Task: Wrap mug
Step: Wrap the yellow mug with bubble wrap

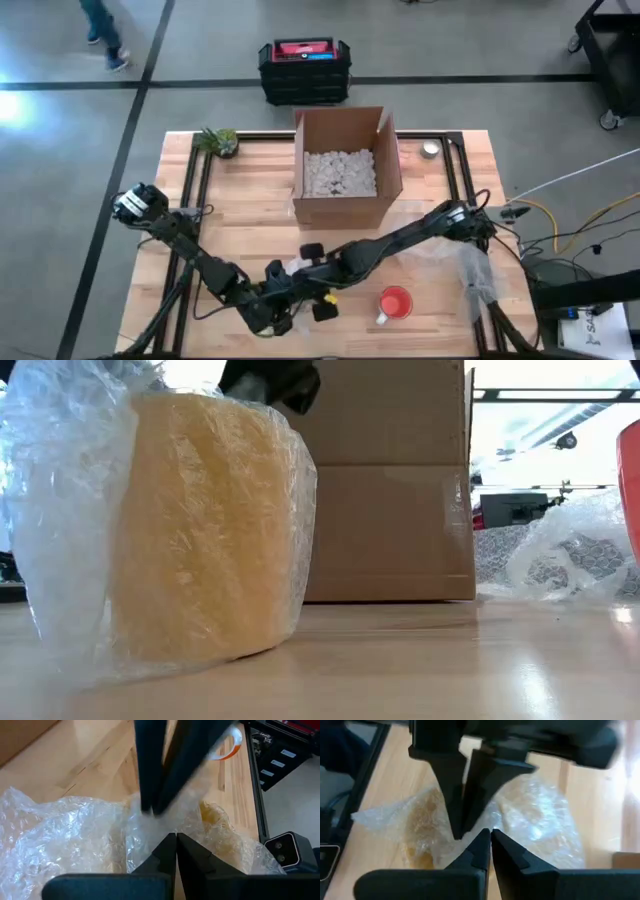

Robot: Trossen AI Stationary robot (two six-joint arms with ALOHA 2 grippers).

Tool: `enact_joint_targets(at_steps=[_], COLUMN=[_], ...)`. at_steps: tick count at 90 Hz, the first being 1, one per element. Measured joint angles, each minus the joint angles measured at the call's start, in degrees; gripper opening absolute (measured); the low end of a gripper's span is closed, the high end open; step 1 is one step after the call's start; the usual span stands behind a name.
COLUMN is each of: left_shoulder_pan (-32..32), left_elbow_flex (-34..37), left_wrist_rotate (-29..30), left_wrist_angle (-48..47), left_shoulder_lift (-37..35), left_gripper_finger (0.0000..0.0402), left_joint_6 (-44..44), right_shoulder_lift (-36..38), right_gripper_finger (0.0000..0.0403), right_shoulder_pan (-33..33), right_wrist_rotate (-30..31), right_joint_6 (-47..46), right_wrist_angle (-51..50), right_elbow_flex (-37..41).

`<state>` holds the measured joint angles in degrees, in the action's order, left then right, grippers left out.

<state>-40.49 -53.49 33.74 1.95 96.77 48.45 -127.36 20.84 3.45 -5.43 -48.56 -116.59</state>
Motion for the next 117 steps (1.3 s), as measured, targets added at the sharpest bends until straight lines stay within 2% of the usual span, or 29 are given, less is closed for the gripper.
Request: enact_joint_targets(at_steps=[18,35,50,63,72,83,90,98,106,117], left_shoulder_pan=[-0.09,-0.39,-1.43,-3.25,-4.72,-5.99,-5.73,-4.72,-3.78,-2.22], left_elbow_flex=[0.09,0.22,0.17,0.15,0.60,0.71,0.72,0.72,0.72,0.64], left_wrist_rotate=[-0.31,-2.45,-3.17,-4.40,-9.45,-10.62,-10.40,-6.86,-4.08,-4.10], left_wrist_angle=[0.09,-1.15,-7.70,-13.40,-13.78,-12.39,-8.31,-3.93,-1.92,-1.47], left_shoulder_lift=[-0.36,-3.94,-9.12,-12.28,-11.93,-9.04,-6.76,-4.70,-3.80,-3.11], left_gripper_finger=[0.0000,0.0000,0.0000,0.0000,0.0000,0.0000,0.0000,0.0000,0.0000,0.0000], left_joint_6=[-0.62,-1.45,-0.55,5.25,8.76,10.90,9.00,4.41,2.12,1.37], right_shoulder_lift=[-3.40,-4.38,-4.42,-4.52,-4.55,-4.58,-4.58,-4.60,-4.60,-4.60], right_gripper_finger=[0.0002,0.0002,0.0002,0.0002,0.0002,0.0002,0.0002,0.0002,0.0002,0.0002], right_shoulder_pan=[0.13,0.39,0.39,0.39,0.39,0.39,0.39,0.39,0.53,0.57], right_wrist_rotate=[-1.92,-3.14,-3.48,-3.48,-3.46,-3.47,-3.43,-3.46,-3.30,-3.21], right_joint_6=[-0.02,0.03,0.05,0.28,0.44,0.74,0.82,0.95,1.03,1.05], right_wrist_angle=[-1.91,-1.18,-1.19,-0.74,-0.10,0.07,0.19,0.34,0.07,-0.09], right_elbow_flex=[-1.08,-1.14,-1.10,-1.02,-0.97,-0.94,-0.94,-0.94,-0.94,-0.92])
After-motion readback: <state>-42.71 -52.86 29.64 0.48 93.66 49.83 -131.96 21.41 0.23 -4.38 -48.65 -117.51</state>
